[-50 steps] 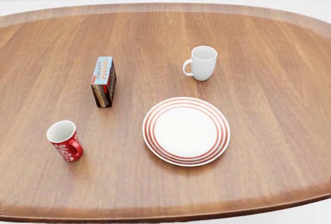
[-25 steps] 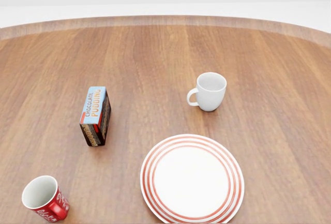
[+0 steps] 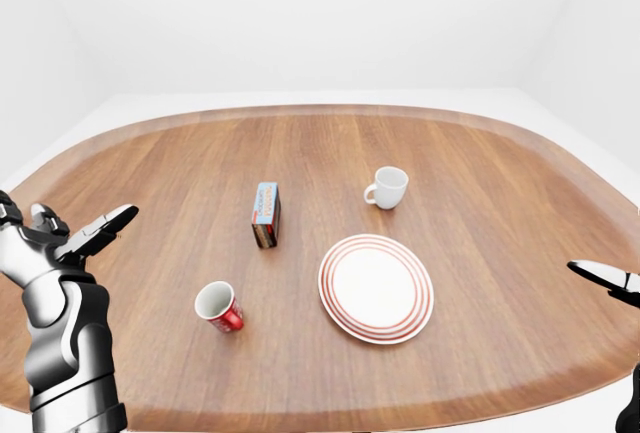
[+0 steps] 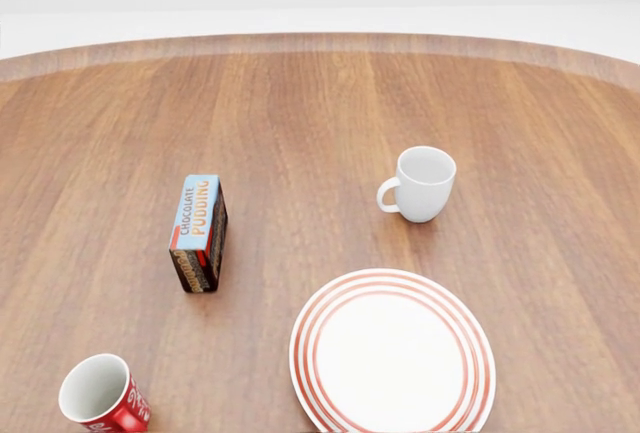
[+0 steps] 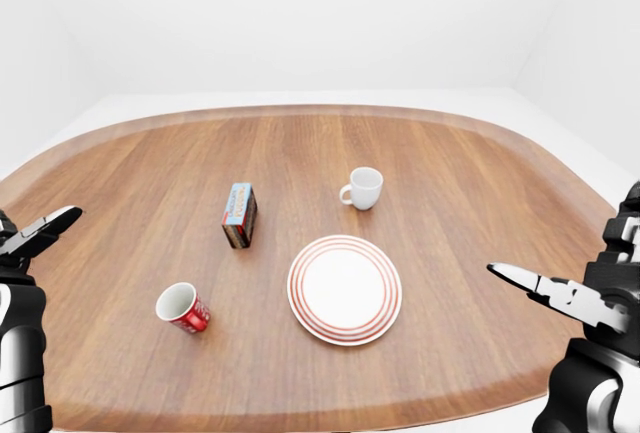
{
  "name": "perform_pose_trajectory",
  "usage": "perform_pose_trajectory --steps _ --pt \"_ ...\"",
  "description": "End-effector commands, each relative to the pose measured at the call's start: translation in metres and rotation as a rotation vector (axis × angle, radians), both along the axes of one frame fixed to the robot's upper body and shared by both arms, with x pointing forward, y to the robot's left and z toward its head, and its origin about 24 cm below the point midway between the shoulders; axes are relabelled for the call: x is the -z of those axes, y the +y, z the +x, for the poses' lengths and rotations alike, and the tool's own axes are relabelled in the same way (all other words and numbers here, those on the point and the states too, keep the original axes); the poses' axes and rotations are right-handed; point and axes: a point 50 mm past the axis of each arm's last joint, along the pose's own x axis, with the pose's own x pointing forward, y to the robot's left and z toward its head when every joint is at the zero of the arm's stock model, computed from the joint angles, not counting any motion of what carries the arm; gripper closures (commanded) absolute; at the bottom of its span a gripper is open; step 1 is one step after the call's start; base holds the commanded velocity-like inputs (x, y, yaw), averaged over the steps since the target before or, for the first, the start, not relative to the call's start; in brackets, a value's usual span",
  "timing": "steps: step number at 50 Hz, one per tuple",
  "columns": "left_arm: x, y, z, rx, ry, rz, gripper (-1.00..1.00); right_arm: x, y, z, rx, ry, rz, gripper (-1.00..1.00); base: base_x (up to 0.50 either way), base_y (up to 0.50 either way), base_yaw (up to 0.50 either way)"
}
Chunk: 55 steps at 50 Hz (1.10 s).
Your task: Pick up the red mug and put it on the plate
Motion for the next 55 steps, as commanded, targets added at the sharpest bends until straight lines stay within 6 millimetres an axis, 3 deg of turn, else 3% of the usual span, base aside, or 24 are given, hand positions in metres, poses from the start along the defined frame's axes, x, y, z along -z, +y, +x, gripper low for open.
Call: perform_pose_trajectory --steps 1,21,29,46,50,52,55 --pt "0.0 0.001 0.0 -0.003 0.008 0.004 -1.0 0.005 0.001 0.003 -0.006 0.025 -0.001 -1.0 0.18 0.5 0.0" --pt "-0.001 0.001 0.0 -0.002 0.002 0.008 -1.0 0.008 0.0 0.005 -0.01 0.036 0.01 -1.0 0.18 0.5 0.0" --pt "-0.002 0.001 -0.001 -0.003 -0.003 0.01 -1.0 0.007 0.003 0.007 -0.021 0.04 -0.005 -1.0 0.1 0.08 0.0" --pt "-0.002 0.001 0.0 -0.002 0.001 0.009 -1.0 0.005 0.006 0.008 -0.036 0.018 0.009 -1.0 0.13 0.46 0.0" --pt "-0.002 0.002 0.0 -0.003 0.002 0.01 -1.0 0.002 0.019 0.019 -0.092 0.021 -0.026 -1.0 0.0 0.0 0.0" --pt "-0.002 0.001 0.0 -0.002 -0.001 0.012 -1.0 0.007 0.039 0.04 -0.176 0.061 -0.05 -1.0 0.0 0.0 0.0" --pt "-0.003 0.001 0.0 -0.002 -0.001 0.013 -1.0 0.005 0.061 0.055 -0.244 0.063 -0.088 -1.0 0.0 0.0 0.0"
